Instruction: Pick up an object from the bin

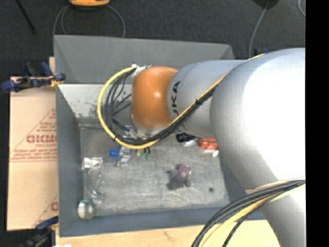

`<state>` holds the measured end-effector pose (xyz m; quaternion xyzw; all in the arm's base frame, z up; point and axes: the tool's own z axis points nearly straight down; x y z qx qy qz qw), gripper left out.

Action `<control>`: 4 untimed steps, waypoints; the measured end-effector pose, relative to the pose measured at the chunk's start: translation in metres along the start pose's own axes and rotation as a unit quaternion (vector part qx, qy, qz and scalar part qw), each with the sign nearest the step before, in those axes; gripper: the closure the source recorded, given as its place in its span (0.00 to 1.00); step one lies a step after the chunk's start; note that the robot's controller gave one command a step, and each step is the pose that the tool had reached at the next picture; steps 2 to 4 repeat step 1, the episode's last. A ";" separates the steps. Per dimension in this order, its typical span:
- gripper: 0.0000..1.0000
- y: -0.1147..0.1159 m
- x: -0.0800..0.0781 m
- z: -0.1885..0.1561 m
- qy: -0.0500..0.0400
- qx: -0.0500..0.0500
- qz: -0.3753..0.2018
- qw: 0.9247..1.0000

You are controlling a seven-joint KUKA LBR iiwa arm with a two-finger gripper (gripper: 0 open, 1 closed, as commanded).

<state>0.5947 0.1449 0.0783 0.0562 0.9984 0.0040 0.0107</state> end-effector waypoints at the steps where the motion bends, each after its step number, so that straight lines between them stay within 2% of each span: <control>1: 1.00 0.005 -0.018 -0.144 0.004 0.002 0.018 1.000; 4: 1.00 0.005 -0.018 -0.144 0.004 0.002 0.018 1.000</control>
Offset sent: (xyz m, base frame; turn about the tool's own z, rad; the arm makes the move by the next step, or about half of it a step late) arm 0.0121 0.0018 0.1377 0.0403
